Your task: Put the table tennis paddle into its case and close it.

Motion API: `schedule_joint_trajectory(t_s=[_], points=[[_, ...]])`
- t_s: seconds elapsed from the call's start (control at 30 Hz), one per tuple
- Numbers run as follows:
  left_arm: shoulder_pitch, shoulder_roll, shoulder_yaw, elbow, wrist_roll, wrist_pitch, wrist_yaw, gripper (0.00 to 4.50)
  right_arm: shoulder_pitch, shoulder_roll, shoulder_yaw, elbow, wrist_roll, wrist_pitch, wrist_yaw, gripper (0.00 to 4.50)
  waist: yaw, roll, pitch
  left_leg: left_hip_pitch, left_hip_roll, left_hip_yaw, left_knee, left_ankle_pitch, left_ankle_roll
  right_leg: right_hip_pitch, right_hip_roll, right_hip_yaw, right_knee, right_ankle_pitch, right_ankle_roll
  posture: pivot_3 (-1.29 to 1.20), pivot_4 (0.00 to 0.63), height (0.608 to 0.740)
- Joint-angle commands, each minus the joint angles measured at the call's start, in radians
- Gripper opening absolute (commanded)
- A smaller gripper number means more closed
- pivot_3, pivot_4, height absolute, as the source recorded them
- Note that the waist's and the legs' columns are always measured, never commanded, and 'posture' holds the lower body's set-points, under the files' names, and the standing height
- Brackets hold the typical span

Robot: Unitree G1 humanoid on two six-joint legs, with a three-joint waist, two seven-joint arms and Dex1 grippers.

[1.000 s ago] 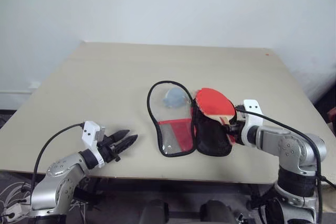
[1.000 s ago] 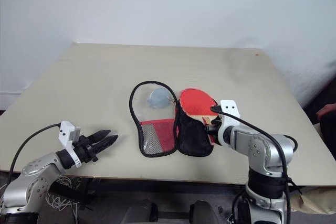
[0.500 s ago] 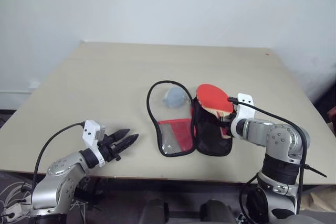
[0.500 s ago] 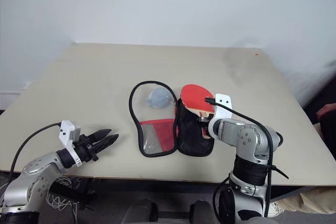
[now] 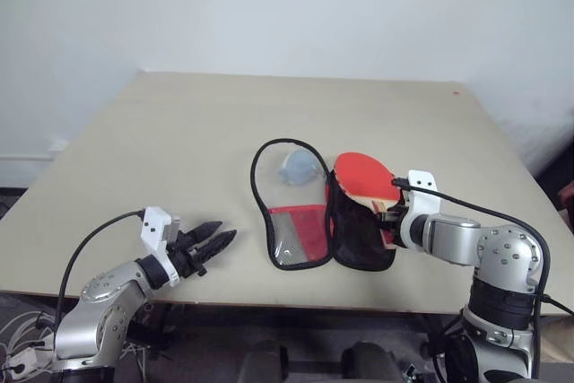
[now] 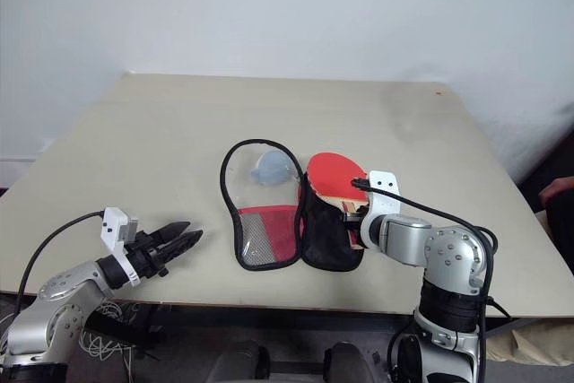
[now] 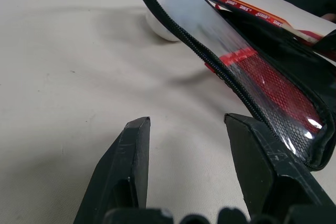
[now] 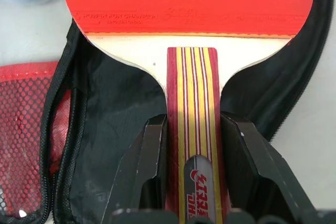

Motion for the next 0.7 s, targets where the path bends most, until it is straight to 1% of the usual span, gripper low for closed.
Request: schedule_joint_trajectory(t_s=[0.03, 0.17, 0.33, 0.4, 0.47, 0.57, 0.7], points=[[-0.019, 0.003, 0.002, -0.01, 0.0, -0.02, -0.006, 2.32, -0.012, -0.033, -0.022, 0.005, 0.173, 0.007, -0.113, 1.15, 0.0, 0.0, 0.0, 0.0, 0.0, 0.0, 0.0, 0.0, 0.0, 0.0, 0.0, 0.0, 0.0, 0.0, 0.0, 0.0, 0.0, 0.725], [-0.024, 0.001, -0.003, -0.008, 0.002, -0.019, -0.005, 2.32, -0.022, -0.088, -0.006, 0.028, 0.348, 0.004, -0.215, 1.15, 0.0, 0.0, 0.0, 0.0, 0.0, 0.0, 0.0, 0.0, 0.0, 0.0, 0.0, 0.0, 0.0, 0.0, 0.0, 0.0, 0.0, 0.725], [-0.03, 0.002, -0.005, -0.006, 0.003, -0.017, -0.006, 2.32, 0.025, -0.294, 0.178, 0.06, 0.711, -0.222, -0.421, 1.15, 0.0, 0.0, 0.0, 0.0, 0.0, 0.0, 0.0, 0.0, 0.001, 0.002, 0.0, 0.001, -0.001, 0.0, 0.0, 0.0, 0.0, 0.725], [-0.032, 0.001, -0.005, -0.008, 0.003, -0.015, -0.004, 2.32, 0.037, -0.374, 0.261, 0.054, 0.826, -0.325, -0.481, 1.15, -0.001, 0.0, 0.0, 0.0, 0.0, 0.0, 0.0, 0.0, 0.001, 0.002, 0.0, 0.001, -0.001, 0.0, 0.0, 0.0, 0.0, 0.725], [-0.032, 0.0, -0.005, -0.012, 0.002, -0.013, -0.002, 2.32, 0.04, -0.412, 0.317, 0.05, 0.865, -0.394, -0.502, 1.15, -0.003, -0.001, 0.0, 0.0, 0.0, 0.0, 0.0, 0.0, 0.001, 0.002, 0.0, 0.002, -0.001, -0.001, 0.0, 0.0, 0.0, 0.725], [-0.029, -0.004, -0.007, -0.021, 0.001, -0.008, 0.004, 2.32, 0.032, -0.438, 0.375, 0.066, 0.867, -0.469, -0.514, 1.15, -0.009, -0.001, 0.0, 0.001, 0.001, 0.0, 0.0, 0.0, 0.001, 0.003, 0.0, 0.002, -0.001, -0.001, 0.0, 0.0, 0.0, 0.725], [-0.03, -0.006, -0.009, -0.025, 0.0, -0.006, 0.01, 2.32, -0.012, -0.434, 0.424, 0.112, 0.867, -0.549, -0.545, 1.15, -0.012, -0.002, 0.0, 0.001, 0.001, 0.0, 0.001, 0.001, 0.001, 0.004, 0.0, 0.002, -0.001, 0.0, 0.001, 0.0, 0.0, 0.725]])
